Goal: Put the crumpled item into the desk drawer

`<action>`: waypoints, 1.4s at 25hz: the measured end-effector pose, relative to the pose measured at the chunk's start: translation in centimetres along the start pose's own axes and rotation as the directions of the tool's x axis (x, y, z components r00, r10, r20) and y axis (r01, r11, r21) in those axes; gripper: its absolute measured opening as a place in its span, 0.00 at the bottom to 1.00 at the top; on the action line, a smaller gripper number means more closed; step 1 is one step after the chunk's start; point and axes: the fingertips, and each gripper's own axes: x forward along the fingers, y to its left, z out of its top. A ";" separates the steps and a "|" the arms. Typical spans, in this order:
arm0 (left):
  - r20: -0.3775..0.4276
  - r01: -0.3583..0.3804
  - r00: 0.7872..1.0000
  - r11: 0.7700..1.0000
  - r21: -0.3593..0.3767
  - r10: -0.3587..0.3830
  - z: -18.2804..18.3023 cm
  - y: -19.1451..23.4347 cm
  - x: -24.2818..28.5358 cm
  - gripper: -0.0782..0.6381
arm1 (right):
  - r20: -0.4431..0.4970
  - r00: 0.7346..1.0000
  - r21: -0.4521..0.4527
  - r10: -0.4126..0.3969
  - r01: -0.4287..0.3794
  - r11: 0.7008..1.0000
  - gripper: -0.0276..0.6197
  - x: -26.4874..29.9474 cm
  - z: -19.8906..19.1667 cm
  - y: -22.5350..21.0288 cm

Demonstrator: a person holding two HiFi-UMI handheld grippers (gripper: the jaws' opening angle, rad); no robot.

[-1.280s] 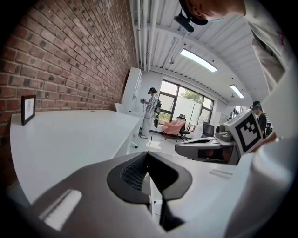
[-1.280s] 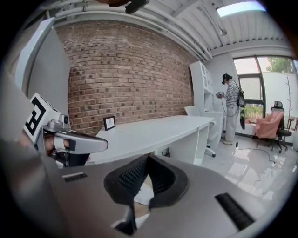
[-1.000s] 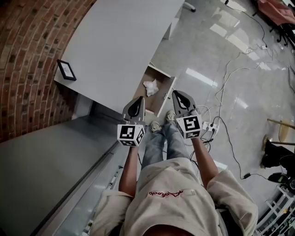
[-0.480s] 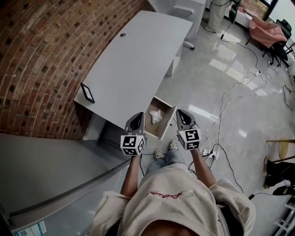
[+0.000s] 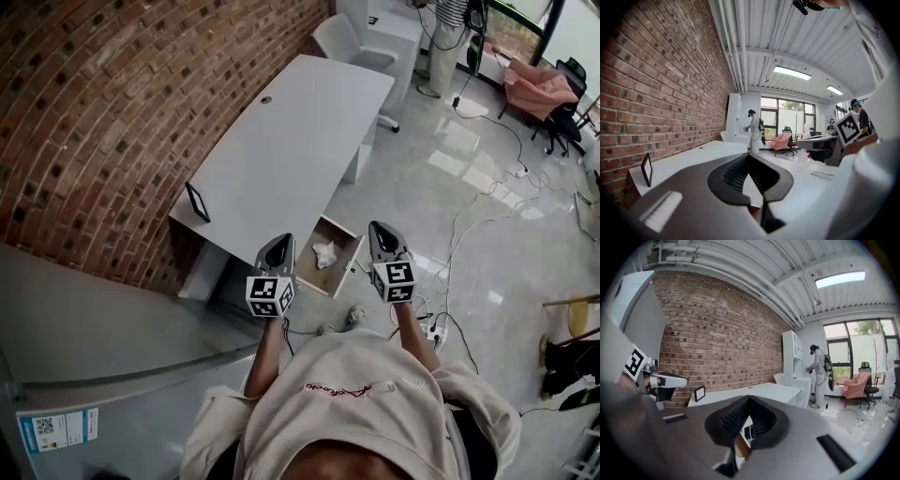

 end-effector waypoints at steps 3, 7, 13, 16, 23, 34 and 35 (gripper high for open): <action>0.011 -0.009 1.000 1.000 0.010 0.009 0.8 0.9 -0.9 0.12 | -0.004 1.000 -0.010 -0.016 0.016 1.000 0.06 -0.6 0.2 -0.1; 0.026 -0.017 1.000 0.999 0.028 0.016 1.8 1.8 -1.6 0.12 | -0.001 0.999 -0.019 -0.033 0.033 0.999 0.06 -1.3 0.5 -0.3; 0.023 -0.014 1.000 1.000 0.026 0.013 1.4 1.8 -2.1 0.12 | -0.009 0.998 -0.012 -0.058 0.058 0.998 0.06 -2.7 -0.1 -0.3; 0.017 -0.010 1.000 1.000 0.017 0.010 1.1 1.6 -2.1 0.12 | -0.005 0.998 -0.007 -0.067 0.067 0.998 0.06 -3.0 -0.1 -0.3; 0.015 0.017 1.000 1.000 0.025 -0.018 0.9 0.4 -1.6 0.12 | 0.005 0.996 0.000 -0.084 0.084 0.996 0.06 -3.7 0.1 -0.8; 0.004 0.054 0.999 0.998 0.021 -0.054 0.6 -1.6 -0.9 0.12 | -0.018 0.995 0.002 -0.103 0.103 0.995 0.06 -5.2 -1.0 -1.3; 0.005 0.057 0.998 0.998 0.022 -0.058 0.7 -1.8 -0.8 0.12 | -0.021 0.994 0.002 -0.104 0.104 0.995 0.06 -5.3 -1.1 -1.4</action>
